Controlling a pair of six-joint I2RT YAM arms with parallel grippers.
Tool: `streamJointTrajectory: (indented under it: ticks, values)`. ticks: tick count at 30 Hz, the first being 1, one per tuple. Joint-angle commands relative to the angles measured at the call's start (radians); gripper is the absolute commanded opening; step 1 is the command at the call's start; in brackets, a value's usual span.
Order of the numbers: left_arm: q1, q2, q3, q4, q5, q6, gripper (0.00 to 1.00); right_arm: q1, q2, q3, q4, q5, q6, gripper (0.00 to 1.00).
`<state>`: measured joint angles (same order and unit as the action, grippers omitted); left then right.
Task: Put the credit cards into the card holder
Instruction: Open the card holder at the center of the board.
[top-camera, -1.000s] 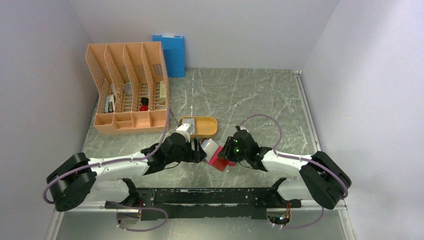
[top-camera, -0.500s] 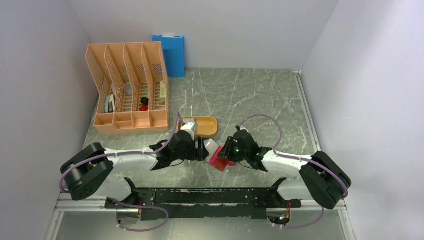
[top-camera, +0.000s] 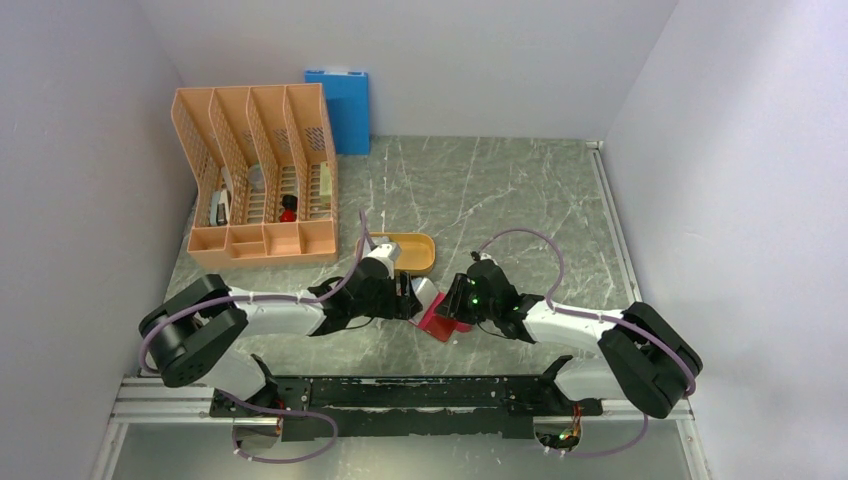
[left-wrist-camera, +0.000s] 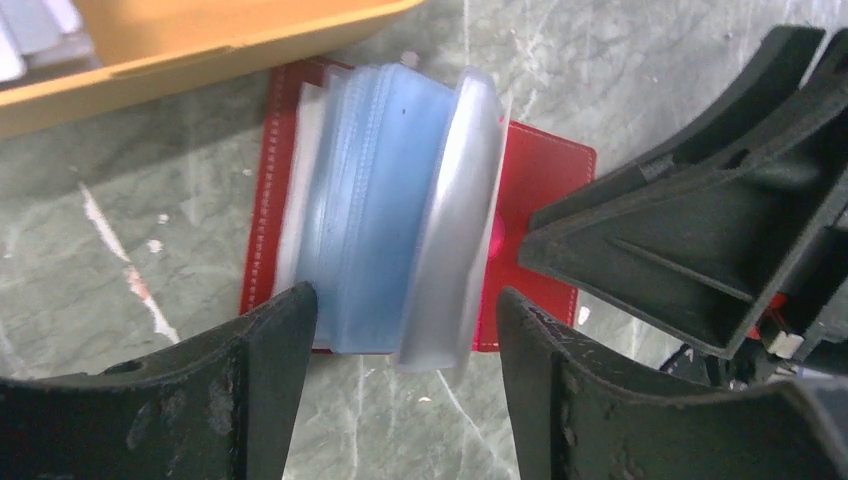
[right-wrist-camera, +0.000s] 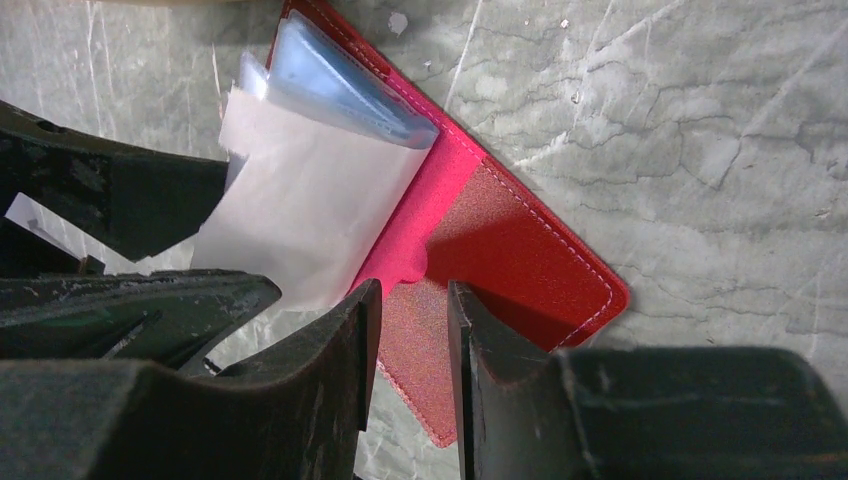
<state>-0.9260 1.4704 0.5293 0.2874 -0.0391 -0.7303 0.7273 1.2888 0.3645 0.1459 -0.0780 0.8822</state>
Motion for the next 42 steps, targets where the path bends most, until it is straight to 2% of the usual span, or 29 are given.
streamJointTrajectory:
  ticks: [1,6,11,15,20,25,28,35,42]
  values:
    - [0.000,0.020,-0.007,0.107,0.127,-0.006,0.68,-0.011,0.086,-0.045,-0.120,0.084,-0.053,0.35]
    - [0.000,0.038,-0.032,0.204,0.228,-0.018,0.57,-0.014,0.124,-0.028,-0.102,0.084,-0.055,0.35]
    - [0.000,0.034,-0.035,0.232,0.252,-0.018,0.36,-0.014,0.102,-0.019,-0.125,0.084,-0.049,0.36]
    - [0.000,0.027,-0.019,0.201,0.233,0.002,0.19,-0.014,0.019,-0.018,-0.203,0.100,-0.020,0.43]
    - [0.000,0.027,-0.011,0.186,0.217,0.022,0.05,-0.020,-0.142,-0.017,-0.313,0.124,0.051,0.51]
    - [-0.002,0.028,-0.012,0.191,0.213,0.032,0.05,-0.048,-0.273,-0.013,-0.298,0.039,0.127,0.55]
    - [-0.006,0.029,-0.009,0.196,0.216,0.034,0.05,-0.048,-0.286,0.035,-0.298,0.009,0.134,0.58]
    - [-0.036,0.024,0.018,0.200,0.221,0.066,0.05,-0.049,-0.167,0.164,-0.295,-0.052,0.111,0.65]
    - [-0.068,0.027,0.043,0.206,0.217,0.100,0.05,-0.049,-0.041,0.257,-0.335,-0.036,0.084,0.69]
